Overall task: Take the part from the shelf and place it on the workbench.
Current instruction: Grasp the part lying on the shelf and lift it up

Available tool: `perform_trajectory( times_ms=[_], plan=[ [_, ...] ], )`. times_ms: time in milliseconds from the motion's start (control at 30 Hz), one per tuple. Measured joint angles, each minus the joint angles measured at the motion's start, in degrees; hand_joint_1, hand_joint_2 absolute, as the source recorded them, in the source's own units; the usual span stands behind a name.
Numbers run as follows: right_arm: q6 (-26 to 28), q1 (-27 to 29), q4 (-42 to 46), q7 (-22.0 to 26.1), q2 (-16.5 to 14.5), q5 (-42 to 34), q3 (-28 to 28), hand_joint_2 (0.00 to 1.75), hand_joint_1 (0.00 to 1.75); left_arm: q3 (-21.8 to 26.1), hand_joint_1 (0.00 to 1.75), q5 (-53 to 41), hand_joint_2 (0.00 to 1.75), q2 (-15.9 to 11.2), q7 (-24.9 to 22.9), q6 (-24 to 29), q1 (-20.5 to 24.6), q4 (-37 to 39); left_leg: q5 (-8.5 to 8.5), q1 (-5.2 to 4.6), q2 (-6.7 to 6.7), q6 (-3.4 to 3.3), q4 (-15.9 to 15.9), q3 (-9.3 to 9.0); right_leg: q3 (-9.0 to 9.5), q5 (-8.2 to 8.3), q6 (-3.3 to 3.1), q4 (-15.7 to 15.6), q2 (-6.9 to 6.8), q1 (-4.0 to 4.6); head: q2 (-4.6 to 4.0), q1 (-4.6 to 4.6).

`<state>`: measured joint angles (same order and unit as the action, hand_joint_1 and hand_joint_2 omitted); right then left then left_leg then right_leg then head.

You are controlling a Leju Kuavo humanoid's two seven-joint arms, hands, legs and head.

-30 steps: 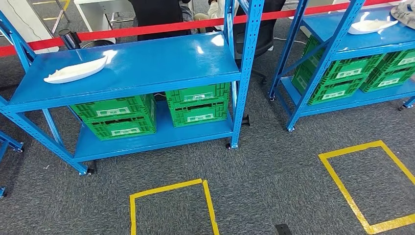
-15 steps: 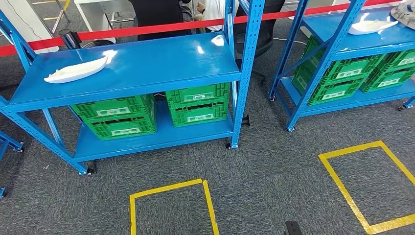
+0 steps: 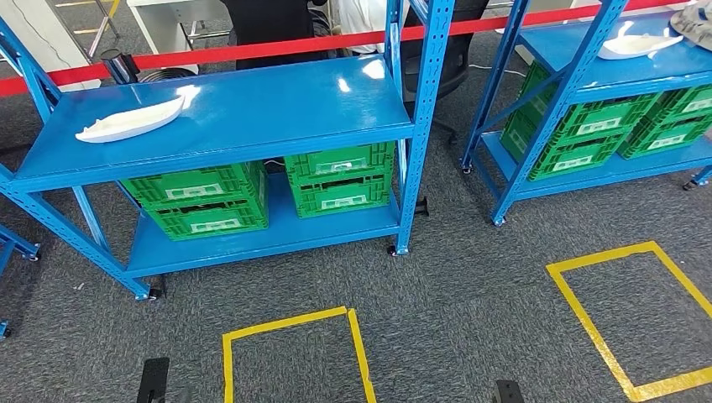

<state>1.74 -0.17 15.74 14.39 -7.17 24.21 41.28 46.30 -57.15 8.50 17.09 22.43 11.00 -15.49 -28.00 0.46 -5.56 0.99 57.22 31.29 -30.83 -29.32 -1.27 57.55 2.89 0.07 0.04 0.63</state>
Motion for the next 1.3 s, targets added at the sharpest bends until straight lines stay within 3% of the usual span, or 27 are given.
perform_trajectory(
  times_ms=[400,667,967,1300],
  plan=[
    [-1.1,-2.1,-2.3,0.7,-1.2,6.9,7.0,0.0,0.0,1.0,0.0,-18.4,1.75,-1.1,3.6,3.1,16.1,0.4,0.22,0.01,-0.02,0.04,0.1,-0.24,-0.01,0.22,0.13,0.0,0.02,0.0,0.0,0.0],
    [-2.3,-2.9,-3.1,0.7,-1.6,9.8,9.4,0.0,0.0,-2.1,0.0,-27.4,1.75,-1.8,6.0,3.1,27.1,-0.1,0.29,0.01,-0.02,0.03,0.1,-0.17,-0.01,0.34,0.2,0.0,0.02,-0.01,0.01,0.0],
    [-1.6,-3.1,-3.4,2.9,-1.3,11.0,10.6,0.0,0.0,-8.9,0.0,-29.7,1.75,-2.6,7.4,3.8,32.3,-1.9,0.3,0.01,-0.02,0.02,0.1,-0.11,-0.05,0.35,0.22,0.1,0.05,-0.01,0.0,0.0],
    [-1.0,-3.0,-3.5,2.5,-0.4,13.3,10.9,0.0,0.0,-17.1,0.0,-21.4,1.75,-7.6,7.2,7.0,33.8,-4.5,0.31,0.03,0.02,0.03,0.1,-0.09,-0.1,0.36,0.23,0.1,0.15,0.01,0.0,0.0]
  ],
)
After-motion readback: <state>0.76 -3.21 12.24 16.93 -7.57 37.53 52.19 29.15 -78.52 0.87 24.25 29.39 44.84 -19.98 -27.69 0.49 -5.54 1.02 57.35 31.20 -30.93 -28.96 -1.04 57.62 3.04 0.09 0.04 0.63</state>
